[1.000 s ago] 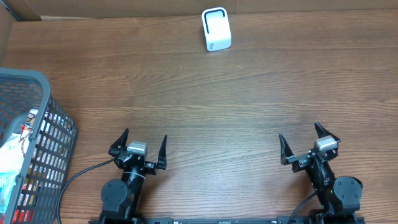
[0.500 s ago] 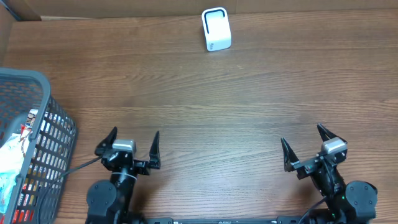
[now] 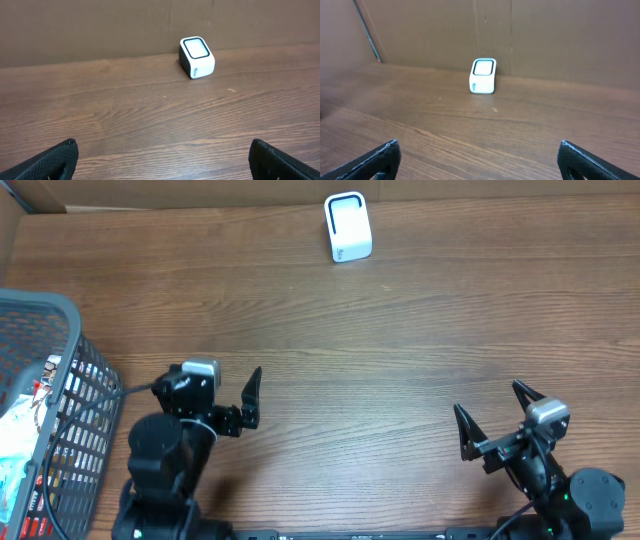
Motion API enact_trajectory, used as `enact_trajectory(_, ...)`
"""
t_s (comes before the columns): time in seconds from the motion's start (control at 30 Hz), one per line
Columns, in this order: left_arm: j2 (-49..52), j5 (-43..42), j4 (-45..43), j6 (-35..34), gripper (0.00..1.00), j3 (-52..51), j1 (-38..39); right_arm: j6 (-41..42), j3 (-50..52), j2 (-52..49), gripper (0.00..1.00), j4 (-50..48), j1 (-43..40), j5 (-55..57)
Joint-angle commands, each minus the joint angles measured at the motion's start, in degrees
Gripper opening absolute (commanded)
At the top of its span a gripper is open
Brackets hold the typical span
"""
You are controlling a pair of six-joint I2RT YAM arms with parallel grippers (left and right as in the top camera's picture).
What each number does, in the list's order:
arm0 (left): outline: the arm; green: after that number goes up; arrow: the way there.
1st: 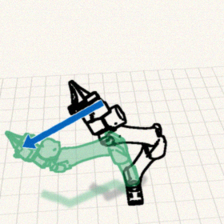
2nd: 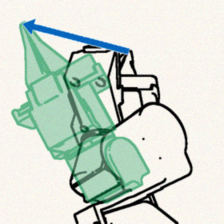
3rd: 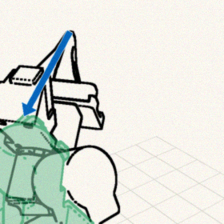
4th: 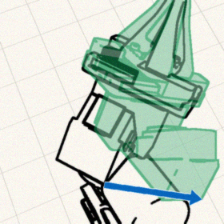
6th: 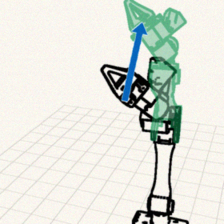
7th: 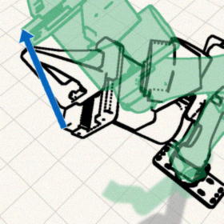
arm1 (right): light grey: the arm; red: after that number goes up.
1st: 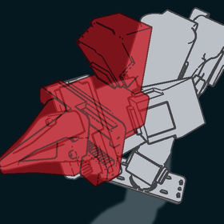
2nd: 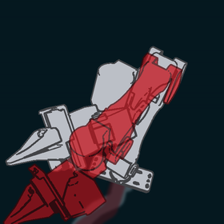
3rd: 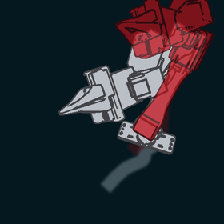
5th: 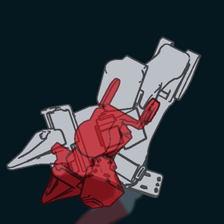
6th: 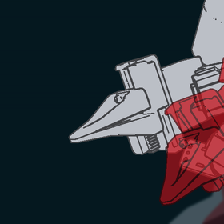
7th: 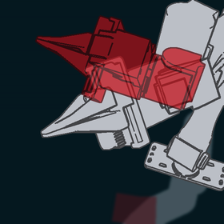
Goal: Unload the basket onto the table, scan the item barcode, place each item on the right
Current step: 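Swing the left gripper left over the grey basket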
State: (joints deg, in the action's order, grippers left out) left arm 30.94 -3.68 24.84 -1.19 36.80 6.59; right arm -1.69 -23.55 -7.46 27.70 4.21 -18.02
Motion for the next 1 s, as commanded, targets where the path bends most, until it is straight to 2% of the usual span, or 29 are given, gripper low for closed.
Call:
enact_trajectory(0.0,3.3,-0.8,0.7,-0.5,1.0,3.8,-0.3,0.4,-1.7,-3.2,1.0,-0.1,0.3,-0.6)
enact_trajectory(0.23,5.4,-1.7,0.5,-0.3,1.0,4.4,-0.3,0.4,-1.7,-5.4,1.0,-0.8,0.3,-1.7)
enact_trajectory(0.37,6.9,-4.3,2.4,1.2,1.0,11.1,-0.3,0.5,-3.3,-9.9,1.0,-0.7,0.3,-5.7)
enact_trajectory(0.43,9.2,-4.3,6.8,0.9,1.0,18.2,-0.3,0.7,-6.0,-13.9,1.0,0.5,0.3,-6.1)
enact_trajectory(0.47,12.7,-4.3,13.3,1.0,1.0,27.1,-0.3,1.5,-9.4,-18.8,1.0,2.3,0.3,-6.1)
enact_trajectory(0.57,19.6,-4.3,26.3,1.2,1.0,43.1,-0.3,1.7,-15.7,-27.8,1.0,6.3,0.3,-6.5)
enact_trajectory(0.67,28.2,-4.3,42.1,5.2,1.0,62.4,-0.3,1.7,-21.3,-36.8,1.0,9.4,0.2,-6.2)
enact_trajectory(0.73,32.0,-4.3,48.6,7.1,1.0,70.6,-0.3,1.7,-23.0,-41.0,1.0,9.3,0.2,-6.0)
enact_trajectory(0.83,36.1,-4.3,54.5,9.1,1.0,79.2,-0.3,1.8,-23.2,-46.6,1.0,7.5,0.2,-6.3)
enact_trajectory(0.97,37.2,-4.6,55.9,8.9,1.0,80.8,-0.3,1.9,-23.2,-51.8,1.0,8.5,0.2,-7.2)
